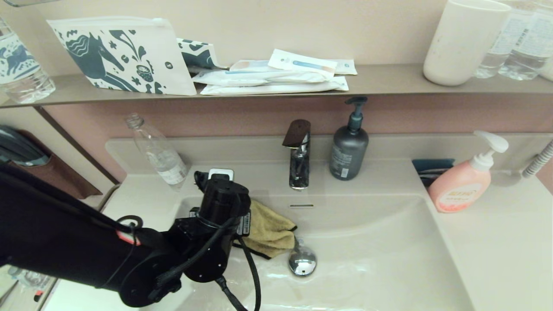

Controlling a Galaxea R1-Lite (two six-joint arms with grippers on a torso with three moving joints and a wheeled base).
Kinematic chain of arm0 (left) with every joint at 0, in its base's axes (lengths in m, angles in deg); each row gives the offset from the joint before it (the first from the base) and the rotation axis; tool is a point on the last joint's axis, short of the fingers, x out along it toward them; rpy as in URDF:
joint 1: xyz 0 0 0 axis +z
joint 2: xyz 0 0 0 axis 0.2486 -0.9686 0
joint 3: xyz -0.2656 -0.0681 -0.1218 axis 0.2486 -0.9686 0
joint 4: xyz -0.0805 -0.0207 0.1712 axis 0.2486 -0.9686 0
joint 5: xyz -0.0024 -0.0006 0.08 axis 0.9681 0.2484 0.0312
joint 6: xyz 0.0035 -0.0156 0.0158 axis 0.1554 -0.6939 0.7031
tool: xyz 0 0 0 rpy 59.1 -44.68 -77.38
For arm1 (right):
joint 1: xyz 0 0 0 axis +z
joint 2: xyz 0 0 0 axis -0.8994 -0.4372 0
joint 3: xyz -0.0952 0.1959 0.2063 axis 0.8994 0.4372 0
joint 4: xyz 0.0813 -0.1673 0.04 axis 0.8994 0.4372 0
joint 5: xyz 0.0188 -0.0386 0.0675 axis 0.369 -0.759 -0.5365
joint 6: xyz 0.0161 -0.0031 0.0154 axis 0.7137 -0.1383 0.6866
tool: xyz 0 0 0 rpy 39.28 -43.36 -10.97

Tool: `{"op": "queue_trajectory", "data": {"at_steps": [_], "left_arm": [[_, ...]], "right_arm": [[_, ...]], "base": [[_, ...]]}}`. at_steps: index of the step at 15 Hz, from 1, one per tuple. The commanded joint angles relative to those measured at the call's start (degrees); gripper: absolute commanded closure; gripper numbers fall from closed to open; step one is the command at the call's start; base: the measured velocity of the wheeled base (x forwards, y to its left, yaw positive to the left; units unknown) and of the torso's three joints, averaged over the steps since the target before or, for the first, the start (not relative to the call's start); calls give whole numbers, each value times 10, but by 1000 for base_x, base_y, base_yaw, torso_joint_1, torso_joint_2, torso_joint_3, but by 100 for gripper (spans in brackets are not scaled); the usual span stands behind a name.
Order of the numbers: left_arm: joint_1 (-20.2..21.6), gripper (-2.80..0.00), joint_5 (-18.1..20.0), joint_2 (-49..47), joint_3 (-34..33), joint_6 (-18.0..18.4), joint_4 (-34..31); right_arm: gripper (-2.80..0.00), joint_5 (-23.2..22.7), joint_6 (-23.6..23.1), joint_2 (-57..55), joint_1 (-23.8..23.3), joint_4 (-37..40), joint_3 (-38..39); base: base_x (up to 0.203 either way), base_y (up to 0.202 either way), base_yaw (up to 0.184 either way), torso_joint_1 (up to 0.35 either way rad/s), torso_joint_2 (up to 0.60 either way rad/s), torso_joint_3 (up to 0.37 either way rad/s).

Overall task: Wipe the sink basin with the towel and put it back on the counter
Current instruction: Wipe the sink

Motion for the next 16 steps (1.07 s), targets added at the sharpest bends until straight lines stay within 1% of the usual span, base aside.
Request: {"op": "queue_trajectory", "data": {"at_steps": [1, 3, 5, 6, 8, 9, 10, 12, 13, 16], "left_arm": [[22, 0, 3, 65, -15, 21, 3], [49, 0, 19, 120, -16, 74, 2], [90, 0, 52, 168, -9, 137, 2], [107, 0, 69, 177, -2, 152, 1], [136, 0, 106, 175, 7, 155, 5], [144, 0, 130, 171, 14, 155, 6], [148, 0, 144, 161, 23, 154, 7], [149, 0, 152, 129, 44, 151, 23], [149, 0, 153, 107, 50, 151, 47], [147, 0, 151, 39, 59, 154, 149]], "right_arm": [[0, 0, 0, 0, 0, 0, 0], [0, 0, 0, 0, 0, 0, 0], [0, 0, 0, 0, 0, 0, 0], [0, 0, 0, 0, 0, 0, 0], [0, 0, 0, 0, 0, 0, 1], [0, 0, 0, 0, 0, 0, 0], [0, 0, 0, 0, 0, 0, 0], [0, 0, 0, 0, 0, 0, 0], [0, 0, 0, 0, 0, 0, 0], [0, 0, 0, 0, 0, 0, 1]], "base": [[0, 0, 0, 0, 0, 0], [0, 0, 0, 0, 0, 0], [0, 0, 0, 0, 0, 0], [0, 0, 0, 0, 0, 0], [0, 0, 0, 0, 0, 0], [0, 0, 0, 0, 0, 0], [0, 0, 0, 0, 0, 0], [0, 0, 0, 0, 0, 0], [0, 0, 0, 0, 0, 0], [0, 0, 0, 0, 0, 0]]}}
